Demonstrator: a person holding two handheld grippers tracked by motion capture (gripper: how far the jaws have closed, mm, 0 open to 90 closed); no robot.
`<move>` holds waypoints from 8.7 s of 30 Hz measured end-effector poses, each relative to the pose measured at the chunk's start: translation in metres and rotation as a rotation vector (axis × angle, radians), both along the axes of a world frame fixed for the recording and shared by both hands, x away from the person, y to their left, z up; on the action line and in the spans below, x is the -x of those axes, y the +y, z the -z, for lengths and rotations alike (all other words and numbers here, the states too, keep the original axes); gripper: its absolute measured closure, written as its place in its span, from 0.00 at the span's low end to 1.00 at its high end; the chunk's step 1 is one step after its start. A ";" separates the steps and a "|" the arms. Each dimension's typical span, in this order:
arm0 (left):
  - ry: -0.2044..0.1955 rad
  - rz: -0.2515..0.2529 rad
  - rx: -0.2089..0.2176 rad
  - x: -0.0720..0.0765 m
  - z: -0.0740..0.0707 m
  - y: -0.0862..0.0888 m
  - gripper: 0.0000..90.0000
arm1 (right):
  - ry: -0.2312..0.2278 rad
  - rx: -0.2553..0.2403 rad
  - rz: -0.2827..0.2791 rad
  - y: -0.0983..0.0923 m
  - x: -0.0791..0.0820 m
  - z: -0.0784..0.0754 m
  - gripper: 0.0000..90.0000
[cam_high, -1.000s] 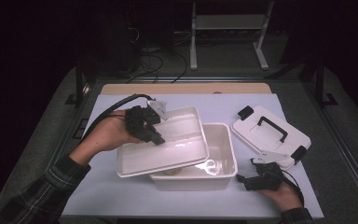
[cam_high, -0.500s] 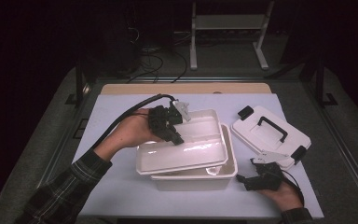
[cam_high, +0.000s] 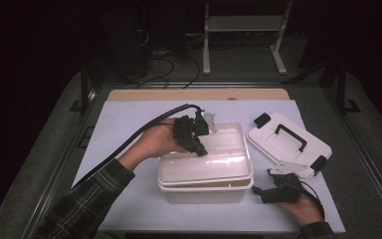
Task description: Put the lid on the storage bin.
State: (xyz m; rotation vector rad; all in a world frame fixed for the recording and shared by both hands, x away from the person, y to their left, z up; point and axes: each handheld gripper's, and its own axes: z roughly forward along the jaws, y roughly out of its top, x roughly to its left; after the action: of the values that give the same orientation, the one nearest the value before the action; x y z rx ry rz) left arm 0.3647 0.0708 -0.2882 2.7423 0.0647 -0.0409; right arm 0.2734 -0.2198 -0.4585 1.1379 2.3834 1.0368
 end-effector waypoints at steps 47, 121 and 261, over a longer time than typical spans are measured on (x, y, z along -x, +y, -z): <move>-0.039 -0.151 0.075 0.014 -0.014 0.072 0.29 | -0.004 0.013 0.002 0.002 0.000 0.000 0.15; -0.129 -0.453 0.346 0.065 0.164 0.238 0.00 | 0.177 0.201 0.055 -0.076 -0.138 -0.102 0.34; -0.129 -0.458 0.349 0.065 0.165 0.238 0.00 | 0.136 0.277 -0.783 0.159 -0.091 -0.203 0.63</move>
State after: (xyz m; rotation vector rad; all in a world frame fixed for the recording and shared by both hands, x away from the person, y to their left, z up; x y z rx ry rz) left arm 0.2998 0.3087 -0.4530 2.3149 0.5880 0.2289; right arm 0.3645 -0.0611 -0.2554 0.1564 3.0395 0.7831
